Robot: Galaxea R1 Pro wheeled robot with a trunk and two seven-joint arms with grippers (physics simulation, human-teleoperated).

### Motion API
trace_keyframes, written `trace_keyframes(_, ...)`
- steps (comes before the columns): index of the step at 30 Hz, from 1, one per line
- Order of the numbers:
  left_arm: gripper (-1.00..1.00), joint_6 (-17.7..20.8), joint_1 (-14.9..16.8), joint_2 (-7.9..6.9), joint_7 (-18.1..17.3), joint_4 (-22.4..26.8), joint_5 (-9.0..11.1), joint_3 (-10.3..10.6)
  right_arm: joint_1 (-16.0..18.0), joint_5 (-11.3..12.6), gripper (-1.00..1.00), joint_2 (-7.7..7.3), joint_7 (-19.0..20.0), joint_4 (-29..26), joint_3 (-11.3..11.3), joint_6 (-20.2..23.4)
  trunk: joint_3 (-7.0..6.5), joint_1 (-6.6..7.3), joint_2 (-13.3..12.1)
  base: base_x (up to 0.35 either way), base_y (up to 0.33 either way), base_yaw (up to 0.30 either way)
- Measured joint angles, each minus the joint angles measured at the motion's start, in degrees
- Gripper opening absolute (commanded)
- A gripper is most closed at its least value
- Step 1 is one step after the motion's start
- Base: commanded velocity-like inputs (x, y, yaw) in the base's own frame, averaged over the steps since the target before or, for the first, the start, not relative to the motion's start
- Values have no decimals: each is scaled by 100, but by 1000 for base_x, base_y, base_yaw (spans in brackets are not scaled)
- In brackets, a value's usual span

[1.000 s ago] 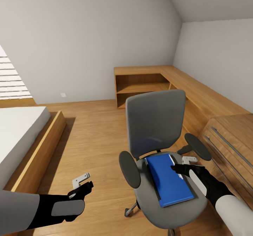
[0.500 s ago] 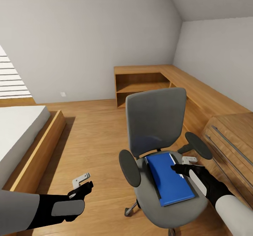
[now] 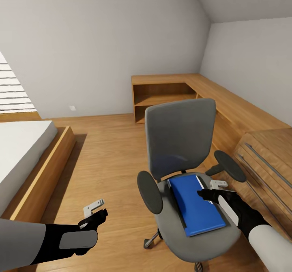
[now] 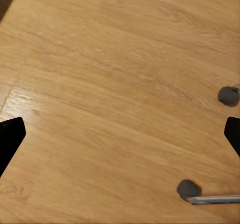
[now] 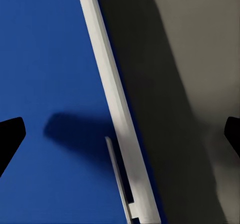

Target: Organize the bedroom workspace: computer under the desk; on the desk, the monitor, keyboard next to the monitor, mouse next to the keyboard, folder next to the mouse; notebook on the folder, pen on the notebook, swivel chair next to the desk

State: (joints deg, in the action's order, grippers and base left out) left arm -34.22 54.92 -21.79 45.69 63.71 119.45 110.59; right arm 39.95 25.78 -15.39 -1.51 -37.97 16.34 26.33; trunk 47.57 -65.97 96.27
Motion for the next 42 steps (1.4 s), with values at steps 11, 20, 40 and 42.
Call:
trace_keyframes(11, 100, -3, -1, -3, 1, 0, 3, -1, 6, 18, 100, -1, -2, -35, -2, 0, 89, -109, 203, 0, 0, 0)
trace_keyframes(20, 100, -4, -1, -2, 1, 0, 6, -1, 6, 19, 100, -1, -2, -35, -2, 0, 89, -110, 203, 0, 0, 0)
trace_keyframes(40, 100, -1, 0, 0, 0, 0, 7, 0, 5, 44, -100, 1, 5, -39, 10, -1, 89, -110, 203, 0, 0, 0)
trace_keyframes(42, 100, 0, 0, 1, 0, 0, 7, 0, 5, 43, -100, 1, 5, -40, 12, -1, 89, -110, 203, 0, 0, 0)
